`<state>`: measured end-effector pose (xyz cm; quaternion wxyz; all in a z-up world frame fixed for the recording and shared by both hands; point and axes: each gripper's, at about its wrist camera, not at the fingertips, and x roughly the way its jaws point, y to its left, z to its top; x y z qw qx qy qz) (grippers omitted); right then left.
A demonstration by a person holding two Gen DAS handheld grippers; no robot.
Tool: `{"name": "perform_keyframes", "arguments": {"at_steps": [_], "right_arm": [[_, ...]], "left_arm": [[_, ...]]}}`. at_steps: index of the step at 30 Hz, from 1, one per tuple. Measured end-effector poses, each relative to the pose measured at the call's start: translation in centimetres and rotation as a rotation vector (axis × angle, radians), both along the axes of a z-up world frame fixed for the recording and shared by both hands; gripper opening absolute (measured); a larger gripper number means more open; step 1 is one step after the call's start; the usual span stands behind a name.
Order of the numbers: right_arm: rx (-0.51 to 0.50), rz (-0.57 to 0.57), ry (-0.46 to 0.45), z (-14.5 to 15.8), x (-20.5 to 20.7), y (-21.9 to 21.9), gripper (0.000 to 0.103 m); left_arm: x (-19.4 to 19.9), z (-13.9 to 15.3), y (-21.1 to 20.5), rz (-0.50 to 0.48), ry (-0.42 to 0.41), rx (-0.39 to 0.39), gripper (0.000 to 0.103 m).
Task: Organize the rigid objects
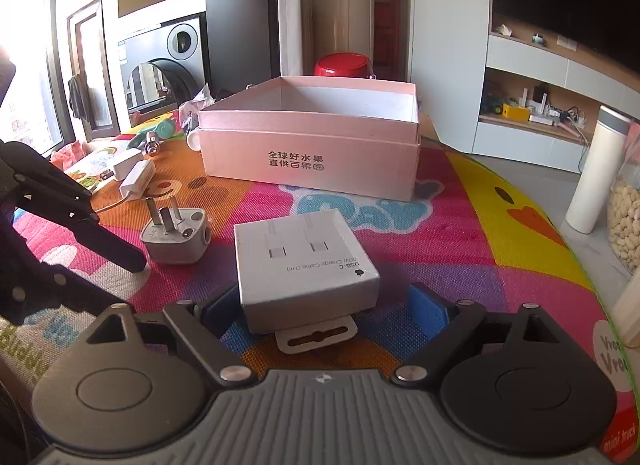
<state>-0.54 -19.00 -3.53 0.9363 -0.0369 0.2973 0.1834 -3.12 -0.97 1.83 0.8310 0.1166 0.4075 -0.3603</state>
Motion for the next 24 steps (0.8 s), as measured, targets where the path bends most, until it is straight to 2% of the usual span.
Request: {"name": "perform_keyframes", "arguments": {"at_steps": [2, 3, 6, 9, 18, 24], "right_arm": [[0.001, 0.0, 0.0, 0.0, 0.0, 0.0, 0.09], [0.001, 0.0, 0.0, 0.0, 0.0, 0.0, 0.09], [0.002, 0.0, 0.0, 0.0, 0.0, 0.0, 0.09], [0.002, 0.0, 0.0, 0.0, 0.0, 0.0, 0.09], [-0.015, 0.003, 0.004, 0.1, 0.1, 0.2, 0.09], [-0.044, 0.048, 0.034, 0.5, 1.3, 0.8, 0.09]], "left_arm": [[0.0, 0.1, 0.1, 0.019, -0.003, -0.006, 0.049], [0.1, 0.2, 0.2, 0.031, -0.009, -0.004, 0.045], [0.3, 0.4, 0.8, 0.092, -0.072, 0.007, 0.045], [1.5, 0.2, 1.3, 0.128, -0.084, -0.02, 0.045], [4.2, -0.9, -0.1, 0.075, -0.129, -0.07, 0.047], [4.7, -1.3, -0.9, 0.053, -0.177, -0.061, 0.047]]}}
